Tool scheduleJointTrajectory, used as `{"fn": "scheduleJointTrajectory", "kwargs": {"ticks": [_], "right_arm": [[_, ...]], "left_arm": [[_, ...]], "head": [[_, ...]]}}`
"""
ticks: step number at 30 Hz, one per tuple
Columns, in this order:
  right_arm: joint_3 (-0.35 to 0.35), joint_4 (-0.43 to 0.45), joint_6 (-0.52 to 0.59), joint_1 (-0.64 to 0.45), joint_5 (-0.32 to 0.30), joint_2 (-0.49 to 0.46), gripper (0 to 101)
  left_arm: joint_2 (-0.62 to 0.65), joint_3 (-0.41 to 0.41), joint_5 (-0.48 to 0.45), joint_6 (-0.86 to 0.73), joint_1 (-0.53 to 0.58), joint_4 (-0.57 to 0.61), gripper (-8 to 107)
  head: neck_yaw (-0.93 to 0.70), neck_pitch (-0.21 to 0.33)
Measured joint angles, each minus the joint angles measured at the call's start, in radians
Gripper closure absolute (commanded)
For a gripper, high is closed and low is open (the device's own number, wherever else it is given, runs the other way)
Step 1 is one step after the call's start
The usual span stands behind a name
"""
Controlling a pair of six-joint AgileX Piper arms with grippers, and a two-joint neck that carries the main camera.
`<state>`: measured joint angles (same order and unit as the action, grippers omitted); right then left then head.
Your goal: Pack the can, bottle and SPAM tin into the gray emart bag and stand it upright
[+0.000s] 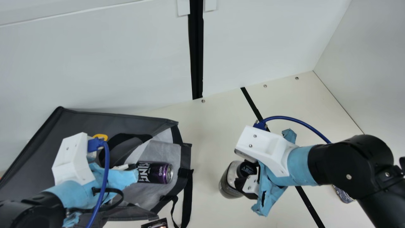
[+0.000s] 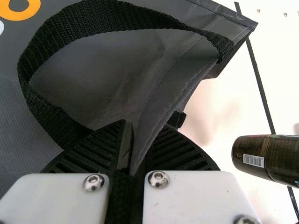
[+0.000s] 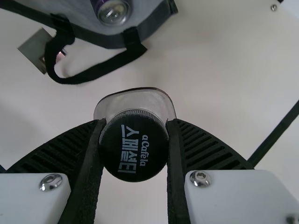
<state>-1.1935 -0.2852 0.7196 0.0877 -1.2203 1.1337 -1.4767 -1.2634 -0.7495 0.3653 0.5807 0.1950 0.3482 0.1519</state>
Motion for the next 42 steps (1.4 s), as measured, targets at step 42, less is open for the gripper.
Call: {"fn": "scheduleJointTrajectory", "kwargs": {"ticks": [42], "right_arm": [[0.118,-0.500,0.337,0.052,0.286,0.115,101]], "left_arm": [[0.000,0.000,0.000,0.000,0.000,0.000,107]], "head": [[-0.002,0.000]]}}
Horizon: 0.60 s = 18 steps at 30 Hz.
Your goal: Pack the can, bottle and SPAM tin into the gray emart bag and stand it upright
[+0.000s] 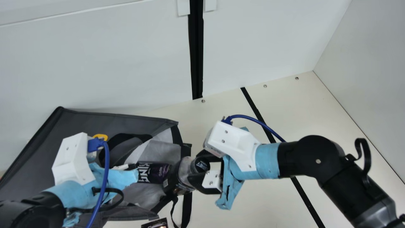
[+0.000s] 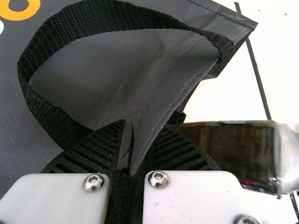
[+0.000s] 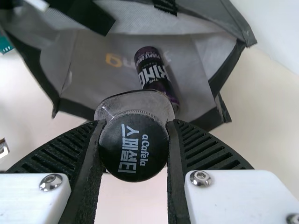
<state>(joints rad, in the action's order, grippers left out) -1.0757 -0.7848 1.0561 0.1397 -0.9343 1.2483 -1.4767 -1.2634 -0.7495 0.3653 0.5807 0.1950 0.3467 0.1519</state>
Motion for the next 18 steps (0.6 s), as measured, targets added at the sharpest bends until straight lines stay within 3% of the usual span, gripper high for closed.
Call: {"fn": "scheduleJointTrajectory", "kwargs": {"ticks": [18], "right_arm": [[-0.045,-0.141,0.040,0.164,0.159,0.158,101]], "left_arm": [[0.000,0.000,0.000,0.000,0.000,0.000,107]], "head": [[0.002,0.000]]}}
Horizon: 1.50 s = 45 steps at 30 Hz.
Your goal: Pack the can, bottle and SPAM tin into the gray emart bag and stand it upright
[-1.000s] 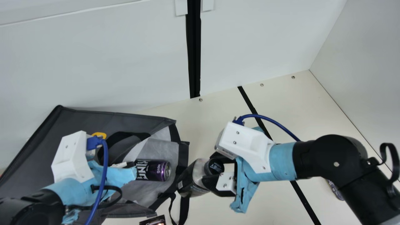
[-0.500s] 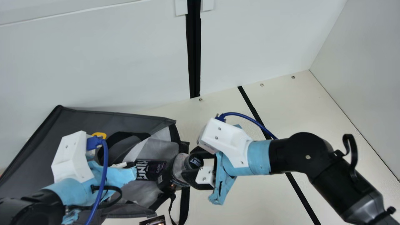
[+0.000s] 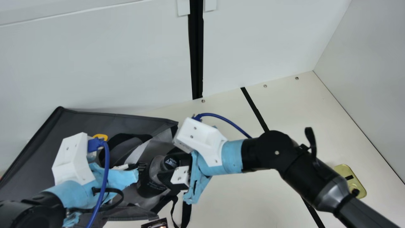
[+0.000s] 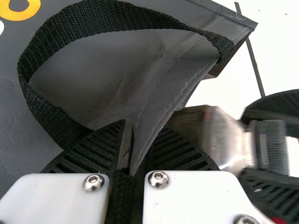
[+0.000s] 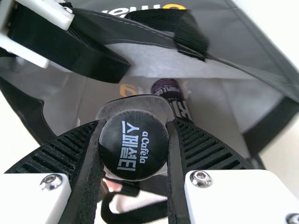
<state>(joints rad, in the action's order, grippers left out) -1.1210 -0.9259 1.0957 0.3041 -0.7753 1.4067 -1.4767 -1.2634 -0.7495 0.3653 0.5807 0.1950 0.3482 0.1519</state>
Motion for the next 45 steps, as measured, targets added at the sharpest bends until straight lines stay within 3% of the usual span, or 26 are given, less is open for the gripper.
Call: {"fn": "scheduleJointTrajectory", "kwargs": {"ticks": [14,36,45], "right_arm": [[0.005,-0.105,0.071,0.071,0.111,0.124,101],[-0.075,-0.239,0.134,0.091,0.174,0.319,101],[-0.099,-0.248,0.122,0.093,0.174,0.347,71]], "left_arm": [[0.000,0.000,0.000,0.000,0.000,0.000,107],[0.000,0.000,0.000,0.000,0.000,0.000,107],[0.000,0.000,0.000,0.000,0.000,0.000,107]], "head": [[0.000,0.000],[-0.002,0.000],[0.000,0.000]]}}
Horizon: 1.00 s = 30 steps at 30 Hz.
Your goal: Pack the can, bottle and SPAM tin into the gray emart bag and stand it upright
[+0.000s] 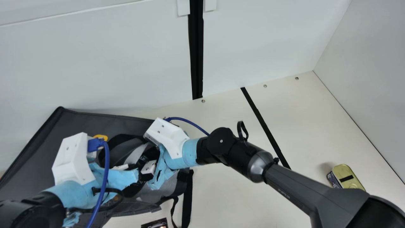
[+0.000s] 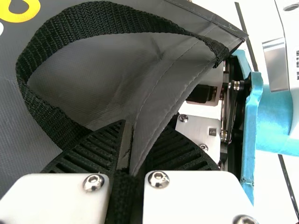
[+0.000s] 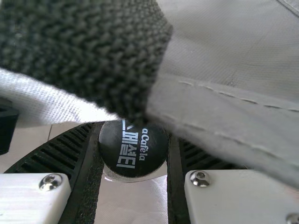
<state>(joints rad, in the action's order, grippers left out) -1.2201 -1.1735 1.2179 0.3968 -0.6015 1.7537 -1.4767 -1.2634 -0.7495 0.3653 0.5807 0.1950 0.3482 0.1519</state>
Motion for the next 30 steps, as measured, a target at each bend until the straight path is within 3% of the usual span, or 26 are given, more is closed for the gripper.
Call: {"fn": "scheduleJointTrajectory", "kwargs": {"ticks": [19,30], "right_arm": [[-0.012,0.030,0.013,-0.040,-0.044,0.006,8],[0.003,0.037,0.045,-0.074,-0.086,-0.022,6]], "left_arm": [[0.000,0.000,0.000,0.000,0.000,0.000,107],[0.000,0.000,0.000,0.000,0.000,0.000,107]], "head": [[0.000,0.000],[0.000,0.000]]}}
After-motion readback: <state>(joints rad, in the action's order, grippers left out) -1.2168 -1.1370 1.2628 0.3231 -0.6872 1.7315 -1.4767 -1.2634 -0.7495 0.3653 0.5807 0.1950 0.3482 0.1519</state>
